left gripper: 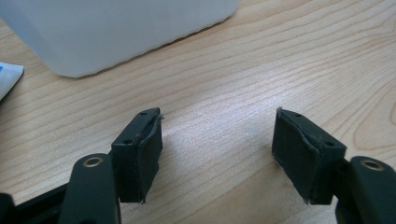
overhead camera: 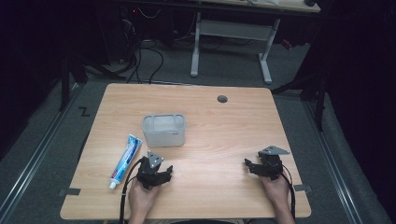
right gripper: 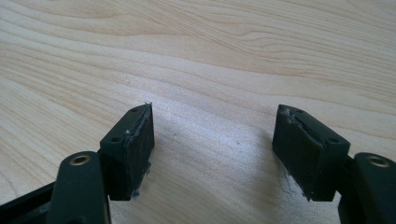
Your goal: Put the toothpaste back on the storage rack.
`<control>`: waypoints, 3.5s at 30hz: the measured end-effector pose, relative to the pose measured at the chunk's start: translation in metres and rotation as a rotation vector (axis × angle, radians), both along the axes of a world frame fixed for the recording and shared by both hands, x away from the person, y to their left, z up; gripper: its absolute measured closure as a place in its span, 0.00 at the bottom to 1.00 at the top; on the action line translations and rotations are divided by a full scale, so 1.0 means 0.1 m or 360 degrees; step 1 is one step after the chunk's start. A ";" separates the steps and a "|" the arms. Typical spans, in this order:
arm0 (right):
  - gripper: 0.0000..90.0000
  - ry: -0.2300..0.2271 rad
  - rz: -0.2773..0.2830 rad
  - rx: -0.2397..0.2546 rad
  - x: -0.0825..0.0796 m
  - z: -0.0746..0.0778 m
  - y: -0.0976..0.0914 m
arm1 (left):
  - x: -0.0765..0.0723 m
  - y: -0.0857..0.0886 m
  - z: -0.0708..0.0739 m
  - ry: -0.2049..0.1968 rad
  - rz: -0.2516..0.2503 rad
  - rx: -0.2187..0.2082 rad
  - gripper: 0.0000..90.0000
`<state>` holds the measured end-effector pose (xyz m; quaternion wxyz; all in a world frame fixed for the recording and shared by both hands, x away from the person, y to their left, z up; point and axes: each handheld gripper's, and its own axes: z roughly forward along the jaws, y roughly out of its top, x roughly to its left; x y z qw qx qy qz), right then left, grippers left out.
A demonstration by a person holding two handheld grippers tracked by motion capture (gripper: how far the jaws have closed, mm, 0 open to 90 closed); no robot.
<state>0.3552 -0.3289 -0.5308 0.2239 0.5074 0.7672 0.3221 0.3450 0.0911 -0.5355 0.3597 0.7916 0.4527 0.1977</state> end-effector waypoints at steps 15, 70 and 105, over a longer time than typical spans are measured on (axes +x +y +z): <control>0.33 0.0001 -0.0011 0.0004 0.00 0.00 0.00 | 0.02 0.05 0.00 0.0028 -0.0014 -0.0074 0.35; 0.33 0.0001 -0.0017 0.0003 -0.01 0.00 0.01 | -0.41 0.55 0.29 -0.0105 0.0125 -0.0241 0.38; 0.33 0.0001 -0.0018 0.0002 -0.01 0.00 0.01 | -0.35 1.16 0.58 -0.0046 0.0354 -0.0070 0.43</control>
